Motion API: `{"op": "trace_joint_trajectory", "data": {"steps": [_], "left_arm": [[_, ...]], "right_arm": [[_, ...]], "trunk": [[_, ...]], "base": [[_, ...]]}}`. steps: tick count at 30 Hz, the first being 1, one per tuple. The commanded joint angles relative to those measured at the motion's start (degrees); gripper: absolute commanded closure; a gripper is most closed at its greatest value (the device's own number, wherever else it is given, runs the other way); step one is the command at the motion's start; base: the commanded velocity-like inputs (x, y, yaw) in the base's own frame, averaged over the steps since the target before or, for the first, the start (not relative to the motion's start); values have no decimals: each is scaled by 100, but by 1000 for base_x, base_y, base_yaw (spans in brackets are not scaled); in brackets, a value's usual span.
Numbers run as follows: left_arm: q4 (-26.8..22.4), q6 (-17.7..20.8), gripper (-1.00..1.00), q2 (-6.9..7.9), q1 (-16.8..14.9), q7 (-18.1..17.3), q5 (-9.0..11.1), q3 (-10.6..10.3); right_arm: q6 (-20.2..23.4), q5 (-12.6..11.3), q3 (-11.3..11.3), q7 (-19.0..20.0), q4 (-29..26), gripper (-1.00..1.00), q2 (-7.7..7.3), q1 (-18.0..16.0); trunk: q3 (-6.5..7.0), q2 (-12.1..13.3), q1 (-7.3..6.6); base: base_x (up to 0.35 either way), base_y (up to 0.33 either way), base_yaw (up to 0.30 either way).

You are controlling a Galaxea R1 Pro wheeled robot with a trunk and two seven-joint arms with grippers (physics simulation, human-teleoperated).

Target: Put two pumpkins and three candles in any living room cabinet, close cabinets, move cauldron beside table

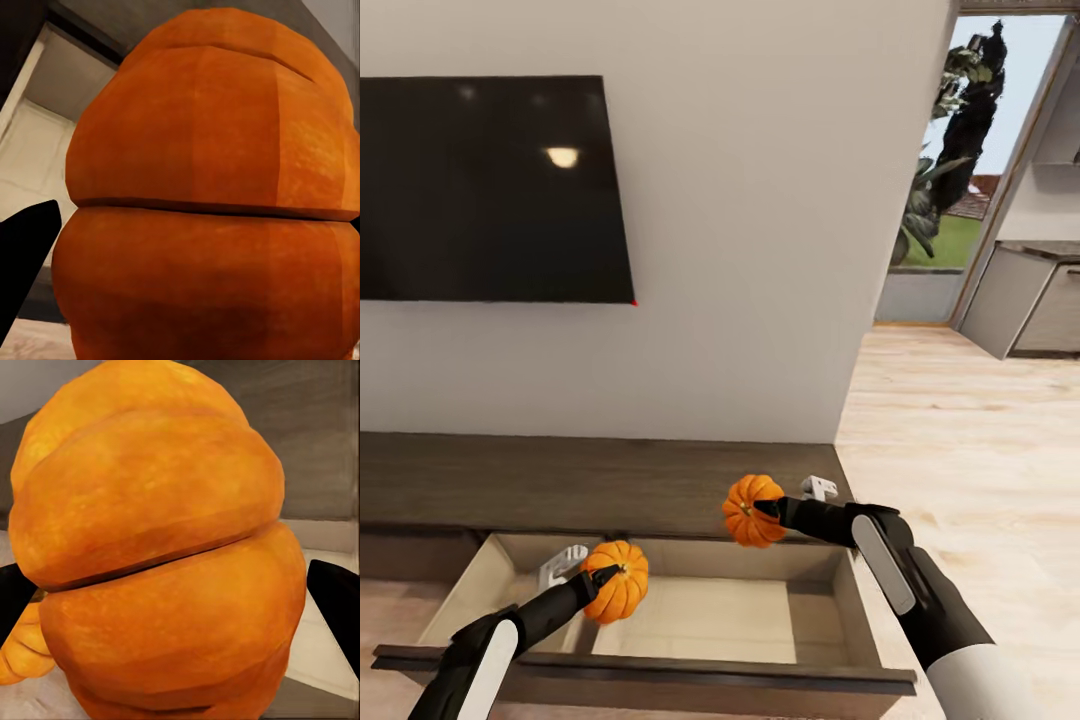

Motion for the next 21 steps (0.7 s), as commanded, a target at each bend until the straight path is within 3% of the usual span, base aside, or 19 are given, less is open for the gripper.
{"op": "trace_joint_trajectory", "data": {"steps": [1, 6, 14, 21], "left_arm": [[0, 2, 100, 0, 0, -2, 9, -1], [4, 0, 100, 0, 0, -2, -8, 3], [6, -1, 100, 0, 0, -2, -14, 15], [8, -4, 100, 0, 0, -2, -14, 20]], "right_arm": [[1, -20, -14, 3, 13, 100, 1, 0], [-4, -13, -30, 46, 59, 100, -1, 0], [-1, -6, -16, 54, 74, 100, 3, 0], [-69, 11, 30, 42, 221, 100, 14, -7]], "trunk": [[0, 0, 0], [0, 0, 0], [0, 0, 0], [0, 0, 0]], "base": [[0, 1, -291], [33, -10, -295], [235, -136, -297], [69, -42, -286]]}}
